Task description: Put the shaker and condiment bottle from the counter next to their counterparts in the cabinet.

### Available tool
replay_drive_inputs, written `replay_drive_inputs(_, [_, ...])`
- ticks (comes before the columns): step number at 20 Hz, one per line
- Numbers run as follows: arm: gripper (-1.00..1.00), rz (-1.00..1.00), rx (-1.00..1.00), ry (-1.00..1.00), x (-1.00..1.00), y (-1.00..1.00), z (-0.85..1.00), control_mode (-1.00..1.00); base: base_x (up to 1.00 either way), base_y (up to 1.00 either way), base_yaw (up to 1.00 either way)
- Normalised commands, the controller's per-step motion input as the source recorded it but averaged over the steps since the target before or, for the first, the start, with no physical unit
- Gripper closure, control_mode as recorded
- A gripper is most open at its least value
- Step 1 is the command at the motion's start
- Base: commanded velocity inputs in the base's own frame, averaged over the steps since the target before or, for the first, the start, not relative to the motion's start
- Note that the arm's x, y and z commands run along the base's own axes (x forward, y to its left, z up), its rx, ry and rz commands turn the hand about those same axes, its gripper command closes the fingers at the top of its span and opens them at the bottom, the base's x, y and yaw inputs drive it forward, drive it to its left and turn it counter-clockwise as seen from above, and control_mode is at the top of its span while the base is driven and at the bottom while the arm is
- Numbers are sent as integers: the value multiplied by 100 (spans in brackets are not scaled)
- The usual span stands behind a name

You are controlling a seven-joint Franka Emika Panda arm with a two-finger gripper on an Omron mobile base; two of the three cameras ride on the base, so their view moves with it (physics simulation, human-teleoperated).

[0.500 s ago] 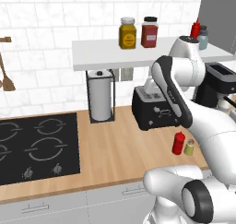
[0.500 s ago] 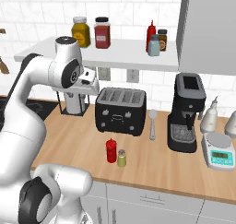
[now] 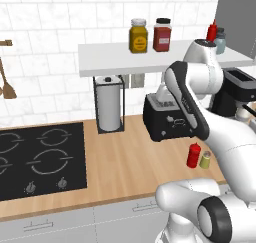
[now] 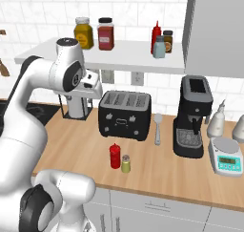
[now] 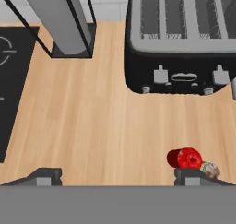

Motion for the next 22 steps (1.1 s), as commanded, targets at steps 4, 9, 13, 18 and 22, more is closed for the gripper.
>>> replay_drive_inputs(4, [-100,-11,0,-2,-3,0,0,-100,0,0,0])
replay_drive_inputs(9, [-100,-16,0,-3,-3,0,0,-100,0,0,0])
replay_drive_inputs(13, [-100,-19,0,-2,-2,0,0,-100,0,0,0])
replay_drive_inputs(18, [-100,-20,-6,-2,-2,0,-4,-100,0,0,0])
replay_drive_inputs(22, [-100,-21,-10,-4,0,0,-8,-100,0,0,0])
